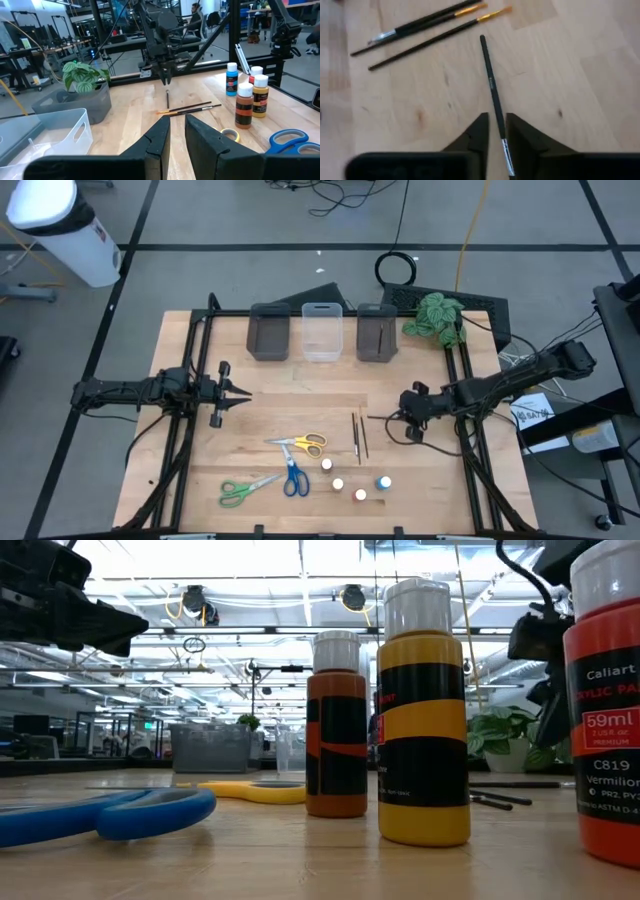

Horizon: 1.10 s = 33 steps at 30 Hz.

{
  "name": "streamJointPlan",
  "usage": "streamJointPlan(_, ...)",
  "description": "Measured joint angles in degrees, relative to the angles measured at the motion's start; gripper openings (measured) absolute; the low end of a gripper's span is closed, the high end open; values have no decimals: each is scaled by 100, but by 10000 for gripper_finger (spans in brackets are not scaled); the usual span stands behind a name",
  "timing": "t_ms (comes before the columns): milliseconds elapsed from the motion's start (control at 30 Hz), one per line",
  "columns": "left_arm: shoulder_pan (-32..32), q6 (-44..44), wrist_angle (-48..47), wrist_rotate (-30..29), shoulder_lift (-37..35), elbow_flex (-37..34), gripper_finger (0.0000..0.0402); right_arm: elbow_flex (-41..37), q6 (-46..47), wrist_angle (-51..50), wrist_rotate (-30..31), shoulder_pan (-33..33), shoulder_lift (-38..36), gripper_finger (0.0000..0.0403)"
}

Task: Pick & Place Paint Supplies
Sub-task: Put the black paintbrush into the right black bin

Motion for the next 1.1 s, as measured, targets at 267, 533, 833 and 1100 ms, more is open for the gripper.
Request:
streamJointPlan(267,0,0,0,-1,1,0,72,-697,83,561,-143,106,130,199)
streamJointPlan(533,0,0,0,-5,-1,0,72,-1082,390,835,177,475,296,167)
streamJointPlan(833,0,0,0,-5,1,0,72,-1514,372,808,249,659,352,53)
streamJointPlan(1100,-2,0,1,-6,0,0,72,-1649,592,867,193,748,354,8)
